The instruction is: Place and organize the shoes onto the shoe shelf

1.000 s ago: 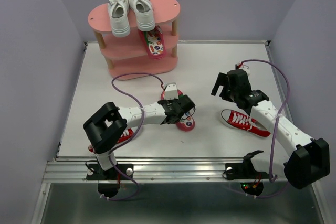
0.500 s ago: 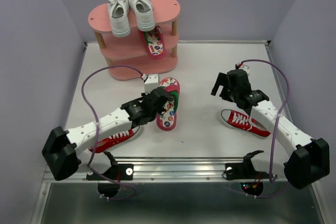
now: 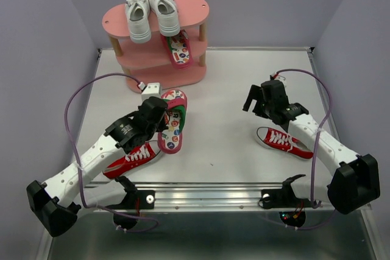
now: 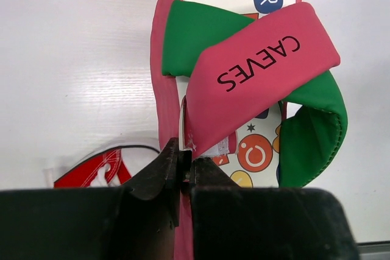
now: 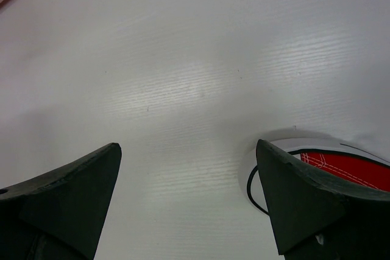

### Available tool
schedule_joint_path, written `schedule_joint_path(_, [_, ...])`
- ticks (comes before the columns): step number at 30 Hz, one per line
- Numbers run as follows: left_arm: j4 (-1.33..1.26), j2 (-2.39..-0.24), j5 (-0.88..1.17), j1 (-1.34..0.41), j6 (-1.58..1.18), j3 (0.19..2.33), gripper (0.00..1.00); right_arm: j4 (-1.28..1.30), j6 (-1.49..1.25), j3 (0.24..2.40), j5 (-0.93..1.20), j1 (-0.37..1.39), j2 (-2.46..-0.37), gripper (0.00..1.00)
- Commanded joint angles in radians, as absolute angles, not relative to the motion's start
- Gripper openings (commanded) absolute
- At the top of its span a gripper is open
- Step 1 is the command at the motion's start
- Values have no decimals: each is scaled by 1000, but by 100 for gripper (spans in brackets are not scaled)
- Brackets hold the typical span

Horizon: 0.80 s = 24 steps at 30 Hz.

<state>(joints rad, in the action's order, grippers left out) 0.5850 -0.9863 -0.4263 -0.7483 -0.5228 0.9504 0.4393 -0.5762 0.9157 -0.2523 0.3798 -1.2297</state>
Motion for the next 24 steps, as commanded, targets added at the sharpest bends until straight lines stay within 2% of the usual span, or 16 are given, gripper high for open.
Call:
schedule_joint_path(1, [624, -960, -485, -730, -515, 1081, 0, 384, -577, 934, -236, 377, -1227, 97])
schedule_joint_path(7, [620, -1005, -542, -638, -453, 1215, 0, 373, -575, 936, -216, 377, -1236, 97])
schedule_joint_path(14, [502, -1136, -460, -476, -347, 1350, 0, 359, -581, 962, -203, 377, -1239, 97])
schedule_joint_path(24, [330, -1298, -385, -342, -290, 1450, 0, 357, -571, 980, -199, 377, -1247, 97])
